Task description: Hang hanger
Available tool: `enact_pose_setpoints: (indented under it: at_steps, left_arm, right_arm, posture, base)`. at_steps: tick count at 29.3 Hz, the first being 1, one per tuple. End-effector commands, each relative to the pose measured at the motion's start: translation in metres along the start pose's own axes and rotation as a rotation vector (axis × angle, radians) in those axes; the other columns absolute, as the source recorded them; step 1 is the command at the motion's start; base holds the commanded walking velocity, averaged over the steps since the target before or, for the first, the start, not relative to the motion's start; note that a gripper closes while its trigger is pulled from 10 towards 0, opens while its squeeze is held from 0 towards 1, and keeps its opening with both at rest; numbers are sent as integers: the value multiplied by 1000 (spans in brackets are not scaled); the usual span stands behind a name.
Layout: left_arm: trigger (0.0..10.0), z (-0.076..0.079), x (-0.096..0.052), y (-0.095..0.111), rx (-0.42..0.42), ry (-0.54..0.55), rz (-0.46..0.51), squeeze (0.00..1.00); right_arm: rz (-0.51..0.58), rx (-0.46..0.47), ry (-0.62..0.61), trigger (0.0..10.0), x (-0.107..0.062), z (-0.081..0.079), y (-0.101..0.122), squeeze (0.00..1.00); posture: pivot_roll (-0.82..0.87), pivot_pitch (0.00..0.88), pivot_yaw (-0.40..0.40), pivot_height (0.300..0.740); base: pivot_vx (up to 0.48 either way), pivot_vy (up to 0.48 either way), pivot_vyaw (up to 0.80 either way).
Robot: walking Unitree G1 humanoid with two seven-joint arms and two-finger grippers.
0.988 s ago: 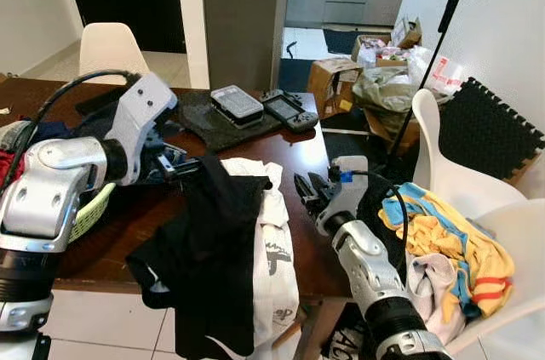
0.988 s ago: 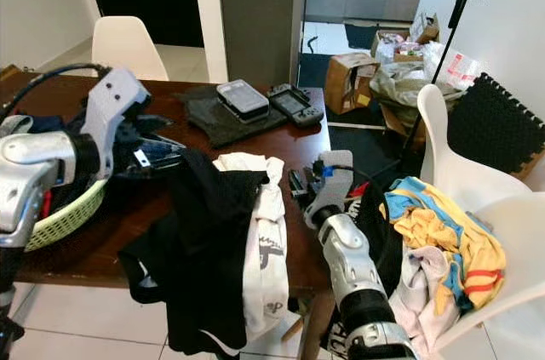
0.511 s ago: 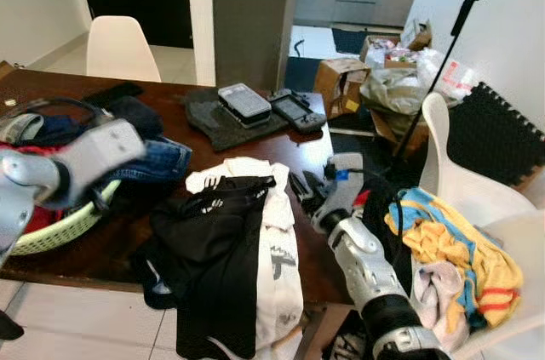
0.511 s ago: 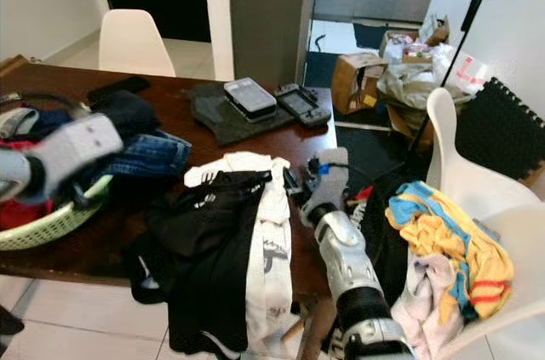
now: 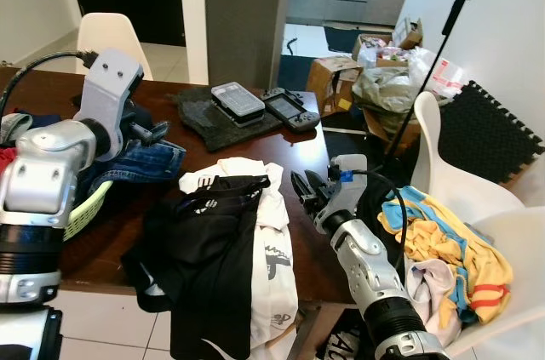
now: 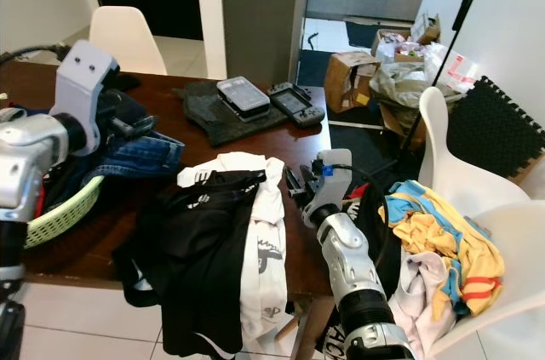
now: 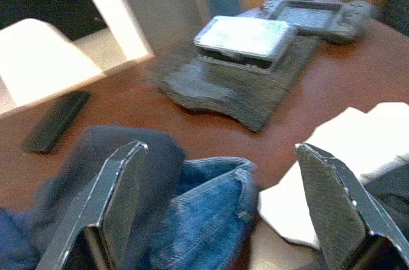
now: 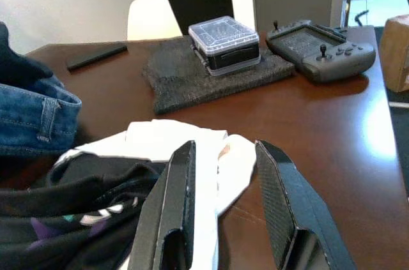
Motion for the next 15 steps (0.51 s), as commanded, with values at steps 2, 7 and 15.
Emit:
enact_pose_setpoints:
  at_steps: [2, 7, 15]
  left_arm:
    - [10000, 16, -4, -12, -1, 63, -13, 0]
    - [10000, 60, -10, -11, -104, 94, 17, 0]
    - [10000, 59, -16, -6, -117, 221, 18, 0]
  right_arm:
    - [76, 1, 1, 10000, 5, -3, 22, 0]
    - [264, -39, -16, 10000, 15, -6, 76, 0]
    - [278, -23, -4, 10000, 16, -13, 94, 0]
  posture:
    - [54, 0, -88, 740]
    - [30, 0, -87, 740]
    - [16, 0, -83, 740]
  base:
    - [0, 0, 0]
    - [0, 0, 0]
    - [0, 0, 0]
Point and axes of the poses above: a point about 5 cm out from each wrist's last joint towards the gripper, its own x axis pointing out of the wrist towards the gripper, its own y axis along the axis of the wrist's last joint, z = x × y, the point moved 1 cm from there along x, pointing out of the wrist towards the gripper, and after that the axes turned 9 degrees about x, right-handed, at the moved point
